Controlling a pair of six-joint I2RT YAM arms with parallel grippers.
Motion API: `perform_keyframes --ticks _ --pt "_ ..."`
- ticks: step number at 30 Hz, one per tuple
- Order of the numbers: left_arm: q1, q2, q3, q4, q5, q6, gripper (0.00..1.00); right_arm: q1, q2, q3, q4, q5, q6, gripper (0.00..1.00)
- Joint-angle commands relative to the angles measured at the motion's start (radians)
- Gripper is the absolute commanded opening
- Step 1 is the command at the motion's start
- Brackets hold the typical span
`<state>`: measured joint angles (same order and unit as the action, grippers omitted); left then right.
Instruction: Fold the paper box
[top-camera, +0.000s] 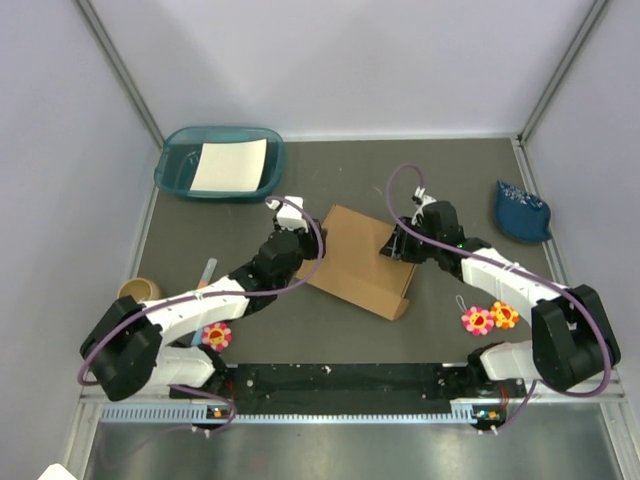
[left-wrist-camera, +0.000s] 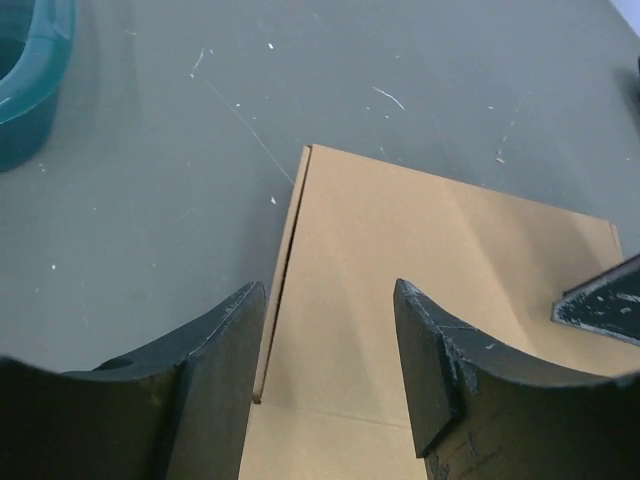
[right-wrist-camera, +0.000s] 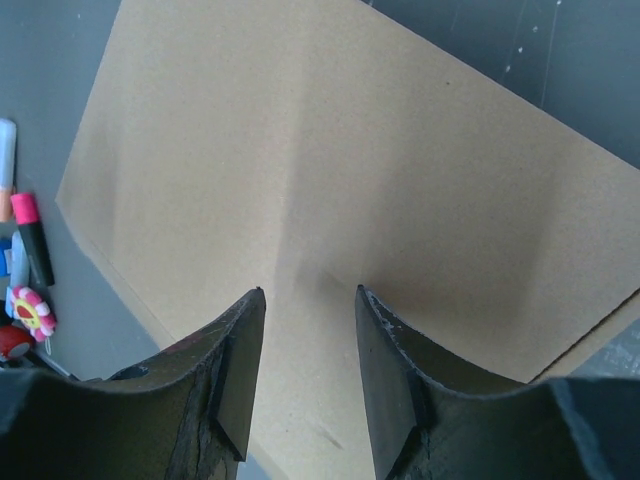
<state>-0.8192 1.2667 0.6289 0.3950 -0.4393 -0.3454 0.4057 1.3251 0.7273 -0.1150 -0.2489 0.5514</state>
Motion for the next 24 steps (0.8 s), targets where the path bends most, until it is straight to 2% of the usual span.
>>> perform_keyframes --ticks 1,8,11,15,19,24 --pt "0.04 0.051 0.06 0.016 0.076 0.028 0.58 -0.005 -0.001 -0.031 -0.061 0.039 -0.03 0.42" --pt "0.04 0.253 0.138 -0.164 0.154 -0.017 0.45 -0.007 -0.061 -0.04 -0.064 0.046 -0.008 0.42" --pt "0.038 0.33 0.164 -0.214 0.191 -0.049 0.43 -0.007 -0.142 -0.023 -0.084 0.068 0.004 0.45" --pt "0.037 0.396 0.15 -0.228 0.157 -0.079 0.43 -0.007 -0.268 0.02 -0.172 0.166 -0.007 0.51" --pt "0.037 0.385 0.117 -0.219 0.122 -0.107 0.43 -0.011 -0.355 -0.011 -0.252 0.287 -0.027 0.54" --pt "0.035 0.356 0.1 -0.214 0.114 -0.13 0.44 -0.019 -0.365 -0.112 -0.247 0.275 0.041 0.53"
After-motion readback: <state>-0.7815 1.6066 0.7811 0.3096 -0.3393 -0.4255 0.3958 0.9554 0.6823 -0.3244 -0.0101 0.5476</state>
